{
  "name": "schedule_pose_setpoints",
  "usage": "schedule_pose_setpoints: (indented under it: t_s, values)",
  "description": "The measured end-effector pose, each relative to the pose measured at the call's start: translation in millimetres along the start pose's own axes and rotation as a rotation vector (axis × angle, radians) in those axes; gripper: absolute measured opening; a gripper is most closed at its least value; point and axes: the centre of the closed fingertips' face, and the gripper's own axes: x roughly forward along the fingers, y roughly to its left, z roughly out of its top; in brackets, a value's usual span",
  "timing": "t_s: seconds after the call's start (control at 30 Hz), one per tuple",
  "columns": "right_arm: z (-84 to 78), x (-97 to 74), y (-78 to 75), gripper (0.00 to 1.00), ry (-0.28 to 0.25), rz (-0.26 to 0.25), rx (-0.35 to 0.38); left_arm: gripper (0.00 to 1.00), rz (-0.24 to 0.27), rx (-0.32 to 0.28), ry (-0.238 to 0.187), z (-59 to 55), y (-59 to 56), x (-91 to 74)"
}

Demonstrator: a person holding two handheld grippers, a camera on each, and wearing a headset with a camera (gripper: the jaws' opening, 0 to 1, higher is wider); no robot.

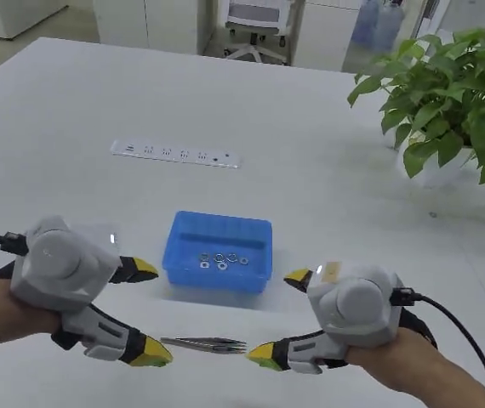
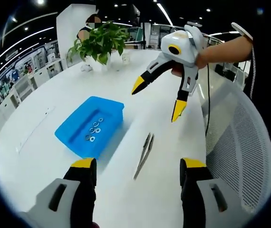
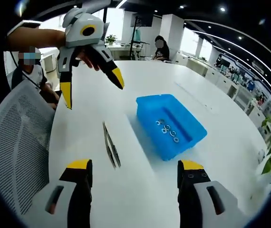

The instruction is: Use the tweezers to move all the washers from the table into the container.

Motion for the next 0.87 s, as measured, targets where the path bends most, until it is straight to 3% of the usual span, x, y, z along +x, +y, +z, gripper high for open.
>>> schedule_pose_setpoints:
  t_s: [0.47, 0.7, 0.87]
  values:
    - [-11.8, -26.9, -1.7, 0.92, -0.036, -0.029, 0.063, 0.99, 0.033, 0.013, -0.023, 9.8, -4.9, -12.3]
    - [-17.4, -32.7, -1.7, 1.0, -0.046, -0.024, 0.094, 0.99, 0.028, 0.021, -0.034, 10.8, -2.4, -17.2]
    - [-20.4, -33.2, -2.4, 1.0, -0.038, -0.025, 0.097, 0.99, 0.036, 0.02, -0.039, 10.0, 1.3, -20.5]
